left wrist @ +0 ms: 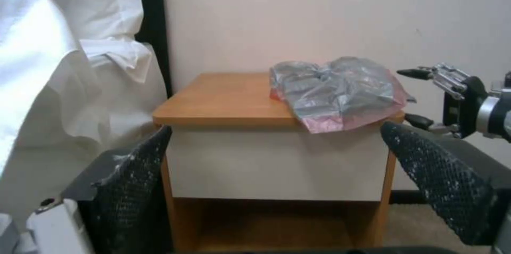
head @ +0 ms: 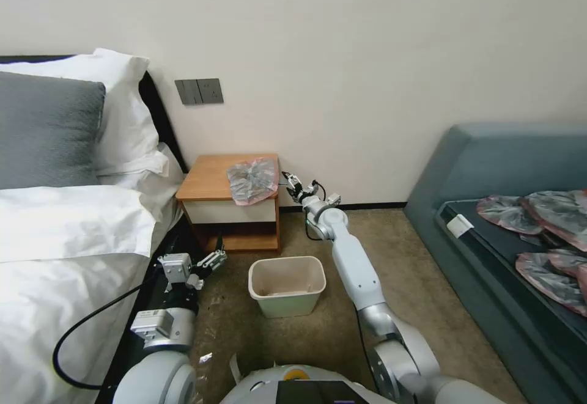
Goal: Pick up the garbage bag from the table and place it over the trash can.
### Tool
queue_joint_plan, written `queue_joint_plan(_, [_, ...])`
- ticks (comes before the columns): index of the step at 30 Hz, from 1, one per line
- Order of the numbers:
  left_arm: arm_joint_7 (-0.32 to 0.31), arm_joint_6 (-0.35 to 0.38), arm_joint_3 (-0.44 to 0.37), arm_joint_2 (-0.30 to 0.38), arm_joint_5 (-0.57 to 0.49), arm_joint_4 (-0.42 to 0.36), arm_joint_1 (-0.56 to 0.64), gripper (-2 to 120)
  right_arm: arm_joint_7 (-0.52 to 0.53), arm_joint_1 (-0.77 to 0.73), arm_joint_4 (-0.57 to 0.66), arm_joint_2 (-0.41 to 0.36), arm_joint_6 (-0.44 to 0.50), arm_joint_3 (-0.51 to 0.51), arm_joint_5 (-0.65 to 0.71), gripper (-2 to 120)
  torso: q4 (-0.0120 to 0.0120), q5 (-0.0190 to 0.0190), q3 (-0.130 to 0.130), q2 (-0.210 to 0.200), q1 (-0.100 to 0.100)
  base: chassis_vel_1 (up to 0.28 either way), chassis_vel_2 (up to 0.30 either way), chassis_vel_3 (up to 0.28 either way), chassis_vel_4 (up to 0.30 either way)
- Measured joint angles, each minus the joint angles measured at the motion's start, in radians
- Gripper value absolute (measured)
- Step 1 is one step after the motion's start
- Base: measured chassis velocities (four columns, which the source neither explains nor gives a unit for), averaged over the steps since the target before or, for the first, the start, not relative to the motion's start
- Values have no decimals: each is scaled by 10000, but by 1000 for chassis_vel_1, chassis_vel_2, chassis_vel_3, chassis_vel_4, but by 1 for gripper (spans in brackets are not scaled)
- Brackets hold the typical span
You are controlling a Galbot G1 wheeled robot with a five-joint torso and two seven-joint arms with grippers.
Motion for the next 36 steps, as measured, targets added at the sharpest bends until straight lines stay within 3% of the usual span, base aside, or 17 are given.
queue_joint_plan(22, [-32,-29,-15,-94,32,0,79,100,-190,74,-142,119,78,-38,171,2,0,0,-1,0,0,0,0,0,0])
queue_joint_plan(36, [-34,-36,-18,-235,72,0,129,100,219,-276,510,14,158,-118,150,0,1,1,-1,0,0,0,0,0,0])
